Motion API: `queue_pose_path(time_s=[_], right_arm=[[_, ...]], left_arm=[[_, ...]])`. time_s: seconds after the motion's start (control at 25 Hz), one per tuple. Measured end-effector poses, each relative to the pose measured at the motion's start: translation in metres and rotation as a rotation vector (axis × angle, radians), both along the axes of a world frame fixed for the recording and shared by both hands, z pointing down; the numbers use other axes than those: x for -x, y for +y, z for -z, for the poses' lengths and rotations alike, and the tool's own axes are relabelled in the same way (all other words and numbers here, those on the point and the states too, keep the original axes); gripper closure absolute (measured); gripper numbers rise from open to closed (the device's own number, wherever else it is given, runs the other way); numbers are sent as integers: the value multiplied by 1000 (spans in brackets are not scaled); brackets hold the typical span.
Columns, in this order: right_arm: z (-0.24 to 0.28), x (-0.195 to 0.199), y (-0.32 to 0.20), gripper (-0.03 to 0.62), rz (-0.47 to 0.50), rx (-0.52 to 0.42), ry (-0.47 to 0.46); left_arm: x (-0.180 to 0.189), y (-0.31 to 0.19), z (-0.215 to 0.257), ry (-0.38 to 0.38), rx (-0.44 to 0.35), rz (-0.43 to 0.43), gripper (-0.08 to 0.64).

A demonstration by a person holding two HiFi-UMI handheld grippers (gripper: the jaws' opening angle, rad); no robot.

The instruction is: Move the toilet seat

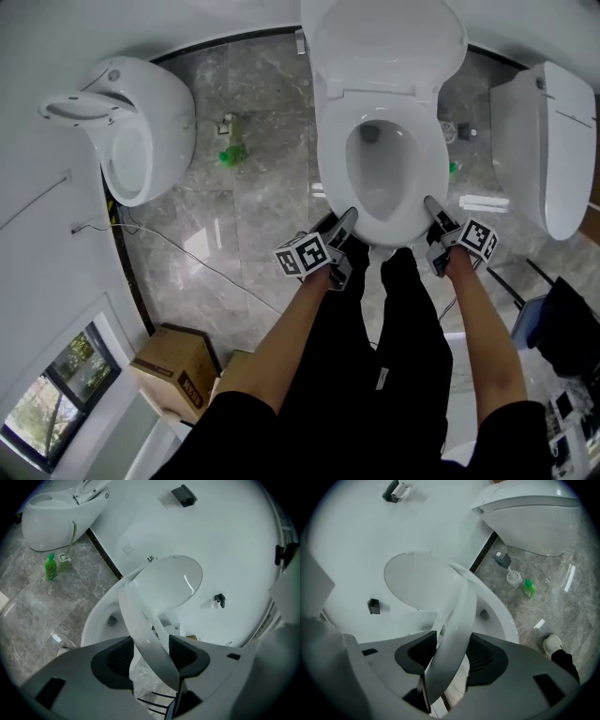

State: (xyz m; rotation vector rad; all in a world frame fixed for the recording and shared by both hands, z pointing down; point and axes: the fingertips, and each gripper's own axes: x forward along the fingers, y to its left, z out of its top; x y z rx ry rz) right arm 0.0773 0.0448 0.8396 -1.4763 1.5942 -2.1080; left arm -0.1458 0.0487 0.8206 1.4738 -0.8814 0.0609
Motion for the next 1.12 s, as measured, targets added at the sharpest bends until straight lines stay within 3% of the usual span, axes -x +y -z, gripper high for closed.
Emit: queue_pose_path(time_s=[0.2,0.48,0.96,1.12], right_arm=[[22,-4,-9,385,-46,15,23],[49,-7,-36,383,-110,-4,-28],[60,-4,-36,382,-39,52,-28],[64,2,-43,375,10,48,-37]], left_arm=[[-1,-13,27,39,45,-13,321],[-5,-41,54,79,49,-69,307],[-7,-43,63,30,83,-36,307],[-1,-51,69,17,73,18,307]])
